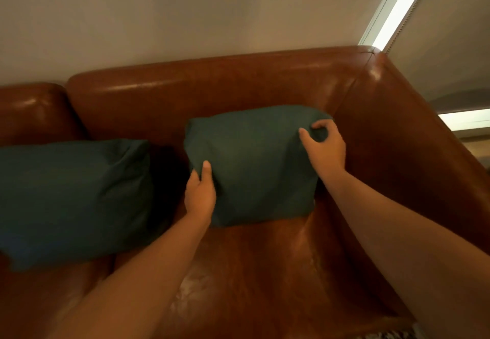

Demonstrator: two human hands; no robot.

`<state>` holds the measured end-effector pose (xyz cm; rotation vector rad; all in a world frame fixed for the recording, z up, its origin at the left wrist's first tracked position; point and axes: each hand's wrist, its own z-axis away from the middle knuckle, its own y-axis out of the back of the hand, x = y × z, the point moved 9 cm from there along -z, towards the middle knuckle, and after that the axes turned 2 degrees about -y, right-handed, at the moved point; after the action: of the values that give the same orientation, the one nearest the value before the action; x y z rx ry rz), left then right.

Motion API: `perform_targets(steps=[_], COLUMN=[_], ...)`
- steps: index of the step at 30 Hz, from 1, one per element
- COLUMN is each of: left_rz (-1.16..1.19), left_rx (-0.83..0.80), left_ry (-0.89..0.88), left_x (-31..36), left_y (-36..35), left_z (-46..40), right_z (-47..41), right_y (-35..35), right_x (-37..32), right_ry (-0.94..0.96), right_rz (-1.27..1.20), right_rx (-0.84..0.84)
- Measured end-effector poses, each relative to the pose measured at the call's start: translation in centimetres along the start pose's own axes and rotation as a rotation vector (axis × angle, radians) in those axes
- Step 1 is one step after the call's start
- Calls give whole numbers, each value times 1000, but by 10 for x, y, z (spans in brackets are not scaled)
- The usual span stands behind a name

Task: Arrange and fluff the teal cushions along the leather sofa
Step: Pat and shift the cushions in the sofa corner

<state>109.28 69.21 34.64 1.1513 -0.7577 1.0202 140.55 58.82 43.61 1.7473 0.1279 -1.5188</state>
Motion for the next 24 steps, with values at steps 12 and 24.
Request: perform_targets(steps=[12,24], left_rz=[-164,-357], left_rx=[-318,-180], left_ry=[-5,-247], left_x=[7,54], left_y=[-31,66], left_z=[-1,-15], right_z=[-13,33], right_y=[4,-34], right_x=[25,-61], right_ry=[-83,278], right_rz=[107,340], right_rx=[-11,-22])
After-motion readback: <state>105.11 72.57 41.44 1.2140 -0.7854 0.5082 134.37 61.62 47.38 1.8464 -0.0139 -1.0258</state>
